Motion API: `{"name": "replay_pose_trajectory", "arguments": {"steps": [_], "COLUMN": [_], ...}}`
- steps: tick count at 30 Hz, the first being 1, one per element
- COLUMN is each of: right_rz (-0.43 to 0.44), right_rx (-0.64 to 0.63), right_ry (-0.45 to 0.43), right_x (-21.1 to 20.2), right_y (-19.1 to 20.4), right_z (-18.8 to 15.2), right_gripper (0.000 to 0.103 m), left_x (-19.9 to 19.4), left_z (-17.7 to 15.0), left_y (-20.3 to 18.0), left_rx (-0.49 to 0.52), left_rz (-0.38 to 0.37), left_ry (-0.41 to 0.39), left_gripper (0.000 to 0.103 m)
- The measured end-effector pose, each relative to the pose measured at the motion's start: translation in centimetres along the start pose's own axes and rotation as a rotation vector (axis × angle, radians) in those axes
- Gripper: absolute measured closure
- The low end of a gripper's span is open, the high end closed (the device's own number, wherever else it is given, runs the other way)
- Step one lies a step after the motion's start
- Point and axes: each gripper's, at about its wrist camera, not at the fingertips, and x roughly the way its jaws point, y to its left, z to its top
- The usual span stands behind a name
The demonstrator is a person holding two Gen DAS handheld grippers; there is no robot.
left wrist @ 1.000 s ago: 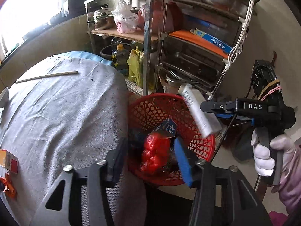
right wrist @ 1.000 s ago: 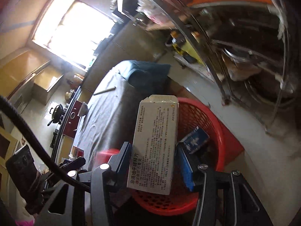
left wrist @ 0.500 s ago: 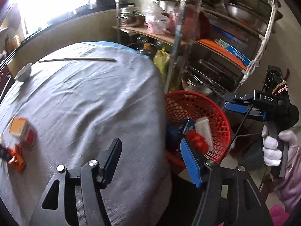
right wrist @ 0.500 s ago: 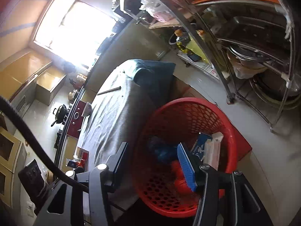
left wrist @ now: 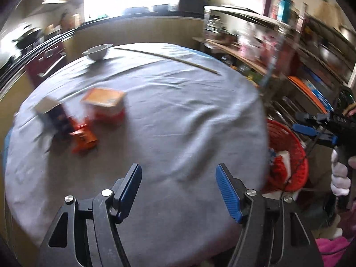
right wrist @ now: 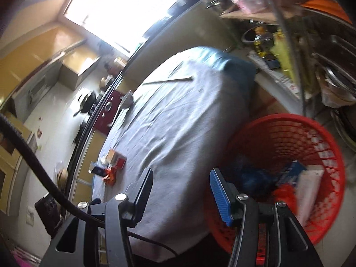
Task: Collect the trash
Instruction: 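Swing both open tools back over the table toward the remaining boxes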
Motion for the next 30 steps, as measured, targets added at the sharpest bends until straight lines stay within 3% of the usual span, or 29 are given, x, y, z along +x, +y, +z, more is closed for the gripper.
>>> {"name": "replay_pose_trajectory", "arguments": {"steps": [11,30], "right_rz": [0.041,0.099], "right_rx": [-0.117,-0.311], "right_ry": [0.146,0.295], "right_x": [6.2,14.2], "right_y": [6.0,15.1], "right_z": [-1.5,-2.4], "right_gripper": [0.046,0.046], "left_x": [-1.6,-2.2], "left_z": [-0.9,-0.8], "left_y": [11.2,16.6], "left_rx": [-0.247,-0.365], "left_rz": [0.155,0.195], "left_ry": [-0.051,-0.097], "left_gripper": [0.033,0.029]}}
